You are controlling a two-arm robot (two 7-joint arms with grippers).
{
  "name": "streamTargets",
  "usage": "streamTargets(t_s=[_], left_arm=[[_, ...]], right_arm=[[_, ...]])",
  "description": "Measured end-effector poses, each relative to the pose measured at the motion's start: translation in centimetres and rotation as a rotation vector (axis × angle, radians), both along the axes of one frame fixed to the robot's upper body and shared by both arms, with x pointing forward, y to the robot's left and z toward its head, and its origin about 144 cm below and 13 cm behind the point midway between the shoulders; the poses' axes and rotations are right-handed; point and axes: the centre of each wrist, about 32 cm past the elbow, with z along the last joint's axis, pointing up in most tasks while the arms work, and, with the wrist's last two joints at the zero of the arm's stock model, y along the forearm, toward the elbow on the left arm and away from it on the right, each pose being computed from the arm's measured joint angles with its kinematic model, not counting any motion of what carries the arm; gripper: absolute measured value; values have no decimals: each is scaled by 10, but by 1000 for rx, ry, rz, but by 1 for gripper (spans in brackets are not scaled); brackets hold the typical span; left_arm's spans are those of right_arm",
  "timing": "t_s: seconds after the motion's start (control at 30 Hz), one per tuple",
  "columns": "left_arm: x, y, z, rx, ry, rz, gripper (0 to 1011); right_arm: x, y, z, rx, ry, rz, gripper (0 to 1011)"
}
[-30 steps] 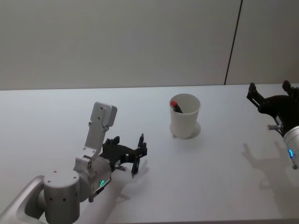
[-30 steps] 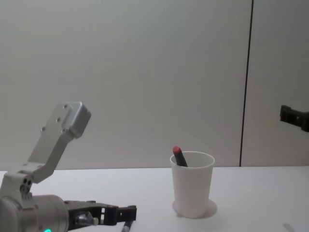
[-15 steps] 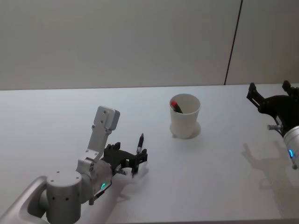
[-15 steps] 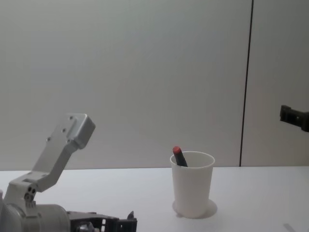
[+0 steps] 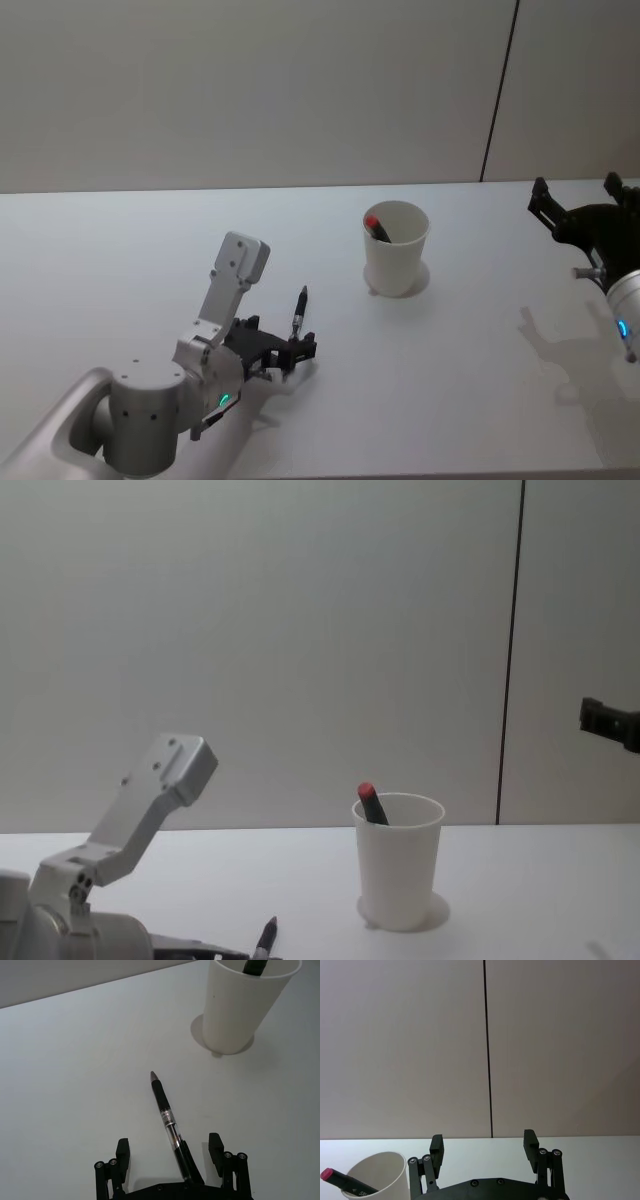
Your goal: Place the pen into the pen holder.
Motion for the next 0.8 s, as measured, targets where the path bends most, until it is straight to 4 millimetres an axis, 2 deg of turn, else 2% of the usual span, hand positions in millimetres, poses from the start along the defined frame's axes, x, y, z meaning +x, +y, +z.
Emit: streamTargets(t_s=[0.13, 0.27, 0.3, 0.4, 0.43, 0.5, 0.6, 0.8], left_arm=[[1, -1, 0, 13, 14, -4, 982], [3, -2, -1, 24, 25, -8, 904], [3, -2, -1, 30, 31, -10, 857], [4, -3, -1, 39, 37, -12, 809], [4, -3, -1, 44, 42, -14, 742], [4, -4, -1, 50, 47, -16, 702], [5, -4, -1, 57, 52, -18, 565], [6, -5, -2, 66, 60, -22, 469]], right_arm=[[0, 0, 0, 0, 0, 0, 1001], [0, 0, 0, 0, 0, 0, 1001], [0, 0, 0, 0, 0, 0, 1001], [0, 0, 0, 0, 0, 0, 1002], [0, 0, 0, 0, 0, 0, 1001], [0, 0, 0, 0, 0, 0, 1001], [0, 0, 0, 0, 0, 0, 1001], [0, 0, 0, 0, 0, 0, 1002]])
